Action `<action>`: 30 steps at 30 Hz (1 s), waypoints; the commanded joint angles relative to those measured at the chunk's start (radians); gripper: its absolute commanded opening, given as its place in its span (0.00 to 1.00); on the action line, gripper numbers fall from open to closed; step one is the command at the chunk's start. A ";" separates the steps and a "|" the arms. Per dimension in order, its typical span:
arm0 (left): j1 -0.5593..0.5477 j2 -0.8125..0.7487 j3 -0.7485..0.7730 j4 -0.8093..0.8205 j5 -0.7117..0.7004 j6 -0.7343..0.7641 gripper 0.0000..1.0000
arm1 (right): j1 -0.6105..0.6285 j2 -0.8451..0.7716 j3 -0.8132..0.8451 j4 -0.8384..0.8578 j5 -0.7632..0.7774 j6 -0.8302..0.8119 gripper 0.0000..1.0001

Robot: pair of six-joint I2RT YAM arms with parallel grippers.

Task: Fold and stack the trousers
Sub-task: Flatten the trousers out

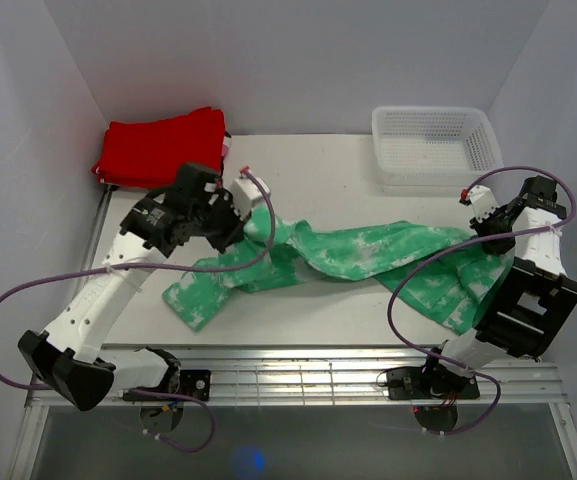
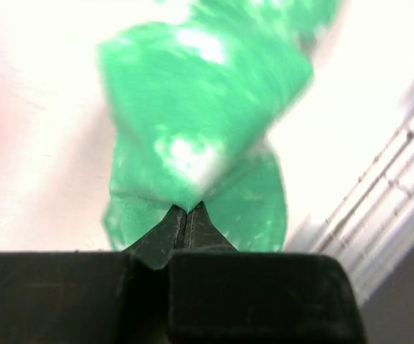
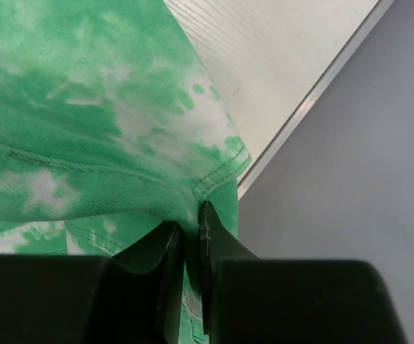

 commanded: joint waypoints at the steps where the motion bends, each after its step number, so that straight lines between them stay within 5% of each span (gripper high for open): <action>1: 0.190 0.032 0.133 0.067 0.083 -0.033 0.00 | -0.002 -0.052 -0.003 -0.008 -0.046 -0.049 0.08; 9: 0.703 0.471 0.480 0.190 0.182 -0.240 0.00 | 0.050 -0.037 0.005 0.033 -0.026 -0.104 0.08; 12: 0.764 0.627 0.572 0.167 0.239 -0.284 0.00 | 0.085 -0.012 -0.011 0.119 0.013 -0.106 0.08; 15: 0.767 0.697 0.611 0.145 0.276 -0.246 0.36 | 0.140 0.029 0.009 0.191 0.063 -0.045 0.30; 16: 0.769 0.689 0.604 0.133 0.261 -0.219 0.57 | 0.163 0.049 0.047 0.199 0.081 0.009 0.47; 17: 0.769 0.674 0.595 0.133 0.251 -0.218 0.66 | 0.171 0.060 0.076 0.199 0.085 0.009 0.58; 19: 0.776 0.634 0.574 0.090 0.259 -0.134 0.98 | 0.173 0.083 0.148 0.137 0.076 0.075 0.74; 20: 0.778 0.581 0.543 0.036 0.247 -0.096 0.98 | 0.168 0.084 0.216 0.104 0.077 0.089 0.94; 21: 0.781 0.551 0.526 -0.004 0.262 0.020 0.98 | 0.163 0.081 0.239 0.074 0.076 0.092 0.98; 23: 0.784 0.484 0.435 -0.098 0.293 0.166 0.98 | 0.136 0.038 0.262 -0.008 0.051 0.051 0.90; 27: 0.784 0.254 0.160 -0.347 0.316 0.551 0.97 | 0.104 -0.070 0.244 -0.201 -0.019 -0.121 0.90; 30: 0.782 0.127 -0.091 -0.355 0.262 0.726 0.96 | 0.119 -0.167 0.134 -0.351 -0.043 -0.228 0.93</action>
